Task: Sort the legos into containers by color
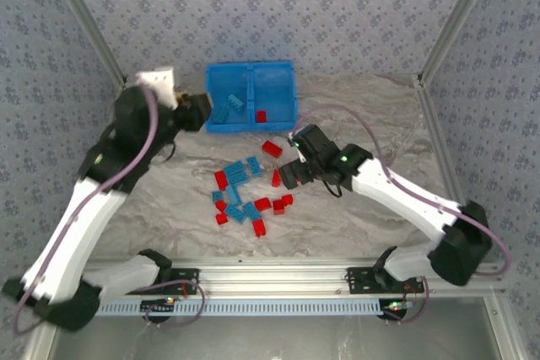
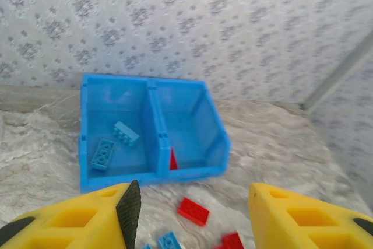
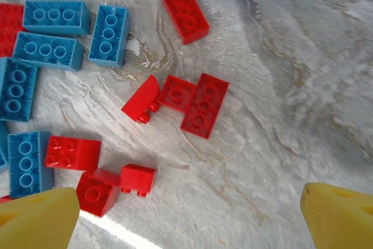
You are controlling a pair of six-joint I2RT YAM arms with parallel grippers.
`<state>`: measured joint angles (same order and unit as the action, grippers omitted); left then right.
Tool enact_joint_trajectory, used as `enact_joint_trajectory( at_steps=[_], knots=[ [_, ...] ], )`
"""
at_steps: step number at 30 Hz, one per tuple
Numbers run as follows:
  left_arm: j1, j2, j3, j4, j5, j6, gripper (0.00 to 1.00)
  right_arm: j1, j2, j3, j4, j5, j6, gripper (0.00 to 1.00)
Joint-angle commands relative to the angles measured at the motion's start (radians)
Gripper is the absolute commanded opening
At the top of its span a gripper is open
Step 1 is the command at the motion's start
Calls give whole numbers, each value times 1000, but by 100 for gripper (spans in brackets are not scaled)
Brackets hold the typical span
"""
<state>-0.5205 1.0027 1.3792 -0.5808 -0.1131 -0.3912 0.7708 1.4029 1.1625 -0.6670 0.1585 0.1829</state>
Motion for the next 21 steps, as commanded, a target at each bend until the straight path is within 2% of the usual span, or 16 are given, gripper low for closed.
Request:
enact_joint_trajectory(
  at_steps=[1, 4, 7, 13, 17, 21],
  knots=[
    [-7, -100, -107, -88, 65, 62, 54, -20, 134, 101, 61, -50, -108, 100],
    [-7, -200, -160, -172, 110, 116, 54, -42, 295, 209, 33, -13, -122, 100],
    [-9, -267, -233, -184, 154, 153, 54, -63, 423, 289, 44, -18, -137, 100],
    [-9, -330, -394, -56, 268, 175, 57, -114, 636, 467, 34, -41, -165, 99],
    [-7, -332, -448, -28, 253, 174, 60, -138, 737, 565, 8, -84, -181, 92],
    [-5, -335, -436, -47, 241, 187, 68, -145, 804, 625, -8, -101, -172, 82]
  ],
)
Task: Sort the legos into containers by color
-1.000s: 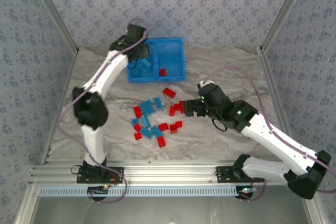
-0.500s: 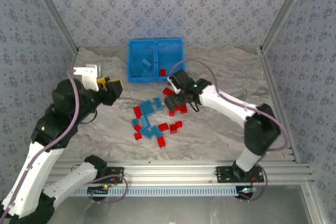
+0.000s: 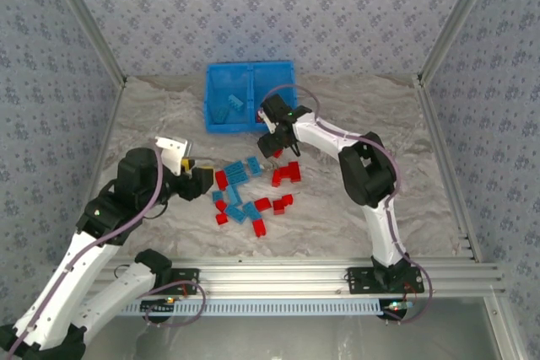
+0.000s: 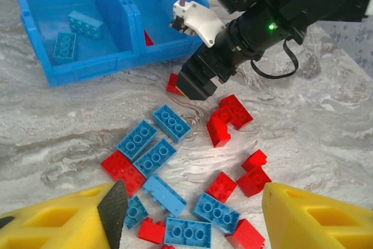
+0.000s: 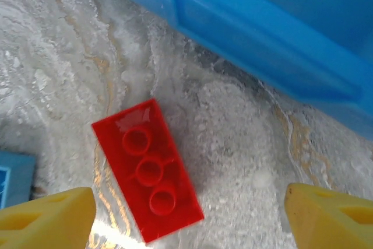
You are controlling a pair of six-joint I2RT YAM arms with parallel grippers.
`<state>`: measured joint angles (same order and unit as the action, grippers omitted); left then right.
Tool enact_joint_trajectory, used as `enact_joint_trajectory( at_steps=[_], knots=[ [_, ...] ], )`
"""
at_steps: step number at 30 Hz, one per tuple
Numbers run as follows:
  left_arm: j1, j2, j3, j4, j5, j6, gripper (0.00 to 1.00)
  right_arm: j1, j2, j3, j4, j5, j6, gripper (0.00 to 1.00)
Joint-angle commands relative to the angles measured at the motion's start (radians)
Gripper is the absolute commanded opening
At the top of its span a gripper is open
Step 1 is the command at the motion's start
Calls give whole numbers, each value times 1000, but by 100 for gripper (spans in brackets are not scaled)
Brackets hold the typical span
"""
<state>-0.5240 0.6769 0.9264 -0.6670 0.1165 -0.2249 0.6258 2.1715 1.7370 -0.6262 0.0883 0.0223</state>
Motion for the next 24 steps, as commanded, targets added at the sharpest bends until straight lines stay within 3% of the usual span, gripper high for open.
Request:
enact_joint_trajectory(
  at_steps=[1, 4, 8, 16, 24],
  knots=[
    [-2, -14, 16, 39, 11, 23, 70, 0, 48, 59, -49, -36, -7, 79],
    [3, -24, 9, 42, 8, 25, 79, 6, 80, 72, -45, -40, -5, 72],
    [14, -26, 7, 39, 5, 23, 89, 12, 109, 80, -45, -48, 4, 55],
    [53, -33, -5, 30, 3, 25, 95, 21, 24, -2, -28, -44, 14, 27],
    [81, -44, -17, 42, 28, 21, 97, 57, -350, -209, 102, -26, 92, 25]
  ],
)
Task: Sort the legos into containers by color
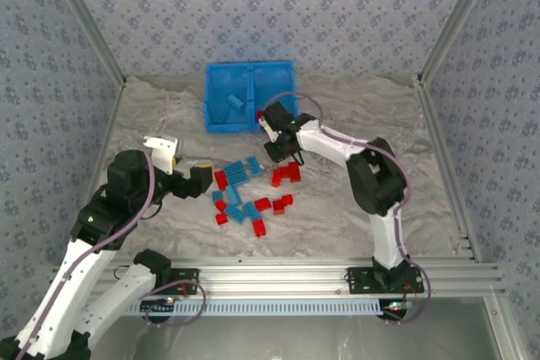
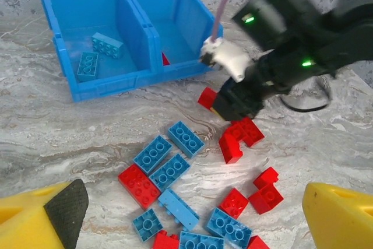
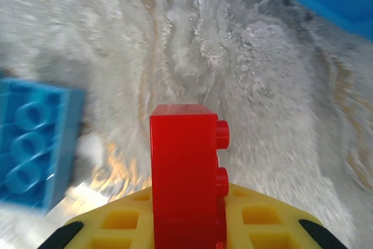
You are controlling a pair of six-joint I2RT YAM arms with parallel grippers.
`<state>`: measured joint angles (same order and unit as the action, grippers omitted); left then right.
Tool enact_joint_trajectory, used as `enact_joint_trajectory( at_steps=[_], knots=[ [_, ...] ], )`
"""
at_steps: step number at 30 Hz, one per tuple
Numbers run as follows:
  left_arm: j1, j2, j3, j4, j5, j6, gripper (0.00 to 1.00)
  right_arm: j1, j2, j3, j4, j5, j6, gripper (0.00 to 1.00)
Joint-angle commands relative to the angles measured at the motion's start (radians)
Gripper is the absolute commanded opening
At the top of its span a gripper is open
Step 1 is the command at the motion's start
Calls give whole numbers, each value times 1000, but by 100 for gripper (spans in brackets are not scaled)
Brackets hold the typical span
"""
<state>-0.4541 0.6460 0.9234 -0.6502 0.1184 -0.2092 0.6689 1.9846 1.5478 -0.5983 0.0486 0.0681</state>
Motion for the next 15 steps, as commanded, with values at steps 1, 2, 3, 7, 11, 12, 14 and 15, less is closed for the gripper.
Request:
enact_joint_trajectory(
  at_steps=[1, 2, 3, 7, 11, 12, 14, 15],
  knots=[
    [16, -18, -17, 35, 42, 4, 98, 14, -200, -31, 97, 15, 60, 25],
    [22, -22, -21, 45, 62, 2, 98, 12, -235, -32, 116, 26, 76, 25],
    [27, -26, -26, 52, 81, 1, 98, 9, -249, -25, 129, 36, 88, 25],
    [50, -39, -39, 86, 170, -1, 98, -9, -192, 95, 138, 106, 123, 25],
    [59, -45, -47, 96, 207, -5, 99, -31, 19, 352, 41, 180, 136, 24],
    [60, -45, -49, 97, 207, -9, 99, -35, 72, 418, 17, 195, 139, 24],
    [61, -43, -51, 99, 208, -13, 99, -49, 190, 559, -32, 226, 146, 23],
    [63, -42, -51, 98, 207, -13, 99, -56, 241, 625, -60, 236, 157, 23]
  ],
)
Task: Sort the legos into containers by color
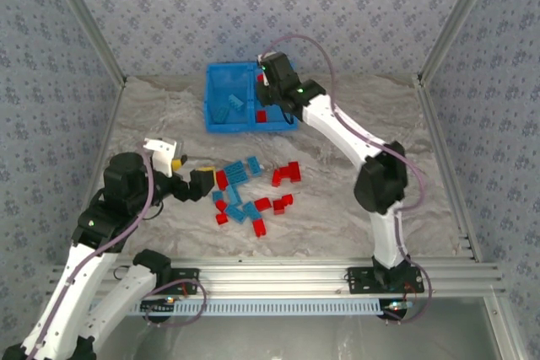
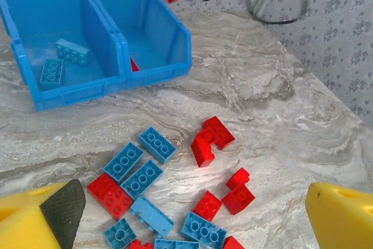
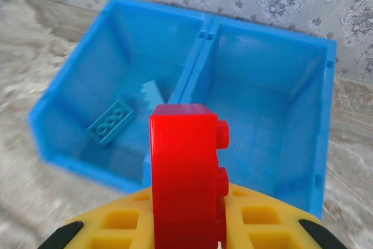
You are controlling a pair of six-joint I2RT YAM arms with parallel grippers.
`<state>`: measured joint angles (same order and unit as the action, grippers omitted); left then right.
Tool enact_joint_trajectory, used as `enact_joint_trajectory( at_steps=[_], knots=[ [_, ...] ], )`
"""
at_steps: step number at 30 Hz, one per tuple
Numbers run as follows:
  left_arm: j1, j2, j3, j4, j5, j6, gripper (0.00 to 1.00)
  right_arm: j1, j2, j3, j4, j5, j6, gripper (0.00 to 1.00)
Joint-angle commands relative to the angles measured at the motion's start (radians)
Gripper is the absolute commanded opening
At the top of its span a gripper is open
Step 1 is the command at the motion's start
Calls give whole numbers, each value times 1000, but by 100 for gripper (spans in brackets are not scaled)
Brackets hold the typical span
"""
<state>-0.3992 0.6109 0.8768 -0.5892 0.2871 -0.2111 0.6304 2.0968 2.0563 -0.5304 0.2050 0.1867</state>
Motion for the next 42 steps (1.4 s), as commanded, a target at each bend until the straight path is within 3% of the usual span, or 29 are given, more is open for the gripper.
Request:
enact_joint_trajectory(
  at_steps=[1, 5, 12, 17, 24, 28, 32, 39, 42],
  knots=[
    [11, -7, -3, 35, 36, -11, 99, -26, 184, 188, -156, 83, 53, 23],
    [29, -10, -1, 37, 38, -13, 99, -59, 355, 376, -210, 37, 121, 24],
    [62, -5, -5, 43, 59, -22, 99, -75, 488, 489, -221, -43, 143, 34],
    [78, -3, -7, 44, 64, -28, 99, -87, 473, 541, -253, -59, 175, 49],
    [79, 13, -11, 33, 37, -25, 99, -78, 283, 509, -332, -68, 167, 49],
    [78, 46, -12, 36, -10, -56, 99, -51, -35, 140, -219, -83, 166, 51],
    [27, 113, -25, 62, -134, -228, 96, -25, -424, -357, -15, -134, 181, 62],
    [-334, 375, 56, 103, -562, -497, 88, 10, -943, -845, -23, -121, 245, 84],
    [-390, 546, 149, 38, -661, -612, 81, 23, -1108, -994, -60, -104, 289, 91]
  ],
)
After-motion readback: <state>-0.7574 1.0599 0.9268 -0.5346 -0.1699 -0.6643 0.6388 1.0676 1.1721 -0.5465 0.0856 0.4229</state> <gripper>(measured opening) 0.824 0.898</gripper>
